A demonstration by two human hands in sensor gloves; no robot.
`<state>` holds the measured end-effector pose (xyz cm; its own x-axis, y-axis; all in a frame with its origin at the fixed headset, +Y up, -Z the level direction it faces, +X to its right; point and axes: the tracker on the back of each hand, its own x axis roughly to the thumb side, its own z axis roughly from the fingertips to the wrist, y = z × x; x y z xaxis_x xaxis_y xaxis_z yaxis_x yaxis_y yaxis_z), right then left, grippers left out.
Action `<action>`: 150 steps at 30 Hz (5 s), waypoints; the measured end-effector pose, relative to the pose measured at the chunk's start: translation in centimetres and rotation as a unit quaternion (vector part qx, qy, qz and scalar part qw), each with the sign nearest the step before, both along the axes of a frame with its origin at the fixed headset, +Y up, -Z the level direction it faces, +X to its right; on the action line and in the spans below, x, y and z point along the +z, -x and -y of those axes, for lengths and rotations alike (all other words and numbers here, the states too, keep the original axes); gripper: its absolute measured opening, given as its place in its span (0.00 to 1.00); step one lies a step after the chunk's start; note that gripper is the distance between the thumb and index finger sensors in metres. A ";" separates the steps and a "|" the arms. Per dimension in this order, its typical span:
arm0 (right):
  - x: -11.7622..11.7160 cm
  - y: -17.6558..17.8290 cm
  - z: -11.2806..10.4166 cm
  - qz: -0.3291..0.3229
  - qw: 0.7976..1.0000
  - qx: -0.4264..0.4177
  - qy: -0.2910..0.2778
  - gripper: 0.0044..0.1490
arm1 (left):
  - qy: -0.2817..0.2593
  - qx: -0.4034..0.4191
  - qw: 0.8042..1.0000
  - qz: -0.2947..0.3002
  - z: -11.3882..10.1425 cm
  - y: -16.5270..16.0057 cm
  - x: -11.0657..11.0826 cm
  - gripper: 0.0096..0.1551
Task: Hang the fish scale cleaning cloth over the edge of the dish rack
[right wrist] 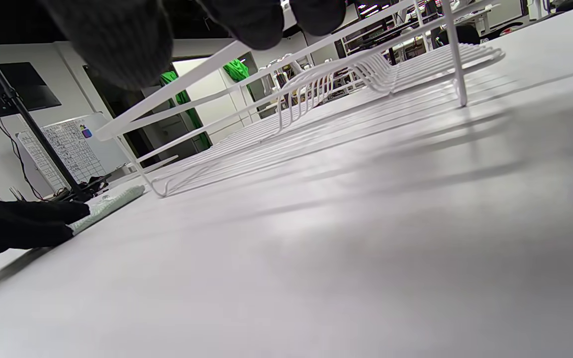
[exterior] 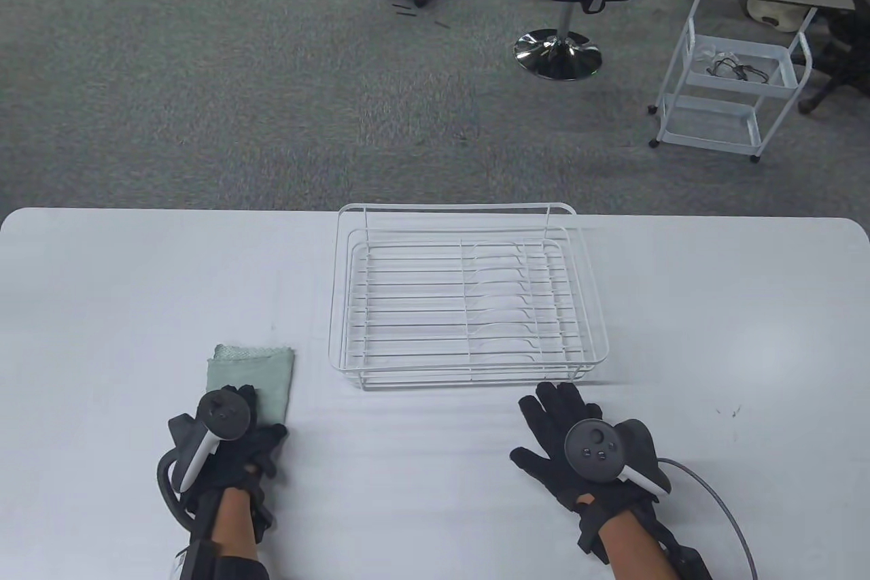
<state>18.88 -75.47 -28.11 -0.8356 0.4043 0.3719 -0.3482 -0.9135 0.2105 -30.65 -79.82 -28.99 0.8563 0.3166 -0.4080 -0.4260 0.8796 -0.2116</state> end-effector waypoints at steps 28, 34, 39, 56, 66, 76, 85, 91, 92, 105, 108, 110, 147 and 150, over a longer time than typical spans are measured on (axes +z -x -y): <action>0.9 2.3 -1.2 -0.034 0.974 -0.222 0.011 0.43 | -0.198 0.519 0.822 0.124 -7.4 -7.5 3.0 0.28; 1.3 3.2 1.1 0.001 0.818 -0.525 0.233 0.48 | -0.126 0.544 0.787 0.261 -8.0 -15.0 3.2 0.28; 0.9 3.3 1.9 -0.034 0.757 -0.584 0.291 0.35 | -0.114 0.534 0.792 0.273 -7.9 -16.4 3.4 0.28; 3.4 4.3 -1.4 0.016 0.855 -0.518 0.025 0.38 | -0.244 0.310 0.888 0.234 -8.6 -21.8 5.2 0.41; 4.0 4.9 -2.6 -0.021 0.884 -0.466 -0.016 0.34 | -0.242 0.411 0.860 0.182 -7.4 -20.3 4.8 0.25; 4.3 5.2 -2.8 0.006 0.867 -0.497 0.034 0.57 | -0.298 0.420 0.841 0.164 -8.0 -20.9 6.2 0.25; 3.8 3.9 -3.4 0.043 0.869 -0.490 -0.041 0.22 | -0.308 0.449 0.822 0.167 -8.3 -20.9 6.2 0.24; 3.3 1.2 -4.8 0.065 0.919 -0.350 -0.171 0.21 | -0.352 0.366 0.849 0.147 -9.4 -17.3 5.7 0.24; 3.4 0.9 -5.0 0.077 0.924 -0.319 -0.196 0.21 | -0.367 0.339 0.855 0.135 -9.5 -16.7 5.7 0.24; 3.4 -0.1 -4.8 0.150 0.918 -0.312 -0.194 0.21 | -0.446 0.288 0.843 0.090 -10.3 -13.5 5.8 0.24; 3.4 -0.4 -5.2 0.154 0.918 -0.302 -0.205 0.20 | -0.442 0.295 0.845 0.061 -10.1 -13.0 5.9 0.23; 3.6 -0.6 -5.6 0.152 0.918 -0.301 -0.208 0.21 | -0.447 0.291 0.845 0.050 -10.0 -12.5 6.1 0.23; 3.6 -2.1 -7.9 0.033 0.932 -0.317 -0.176 0.19 | -0.399 0.397 0.806 0.184 -10.9 -11.3 5.3 0.26; 4.4 -2.4 -9.2 0.032 0.915 -0.332 -0.228 0.20 | -0.418 0.367 0.805 0.205 -12.1 -11.7 5.9 0.27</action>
<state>21.32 -66.23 -23.73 -0.4882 0.6459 0.5870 -0.8563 -0.4842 -0.1794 -18.93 -67.74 -23.13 0.3213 0.8166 0.4796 -0.9414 0.3304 0.0682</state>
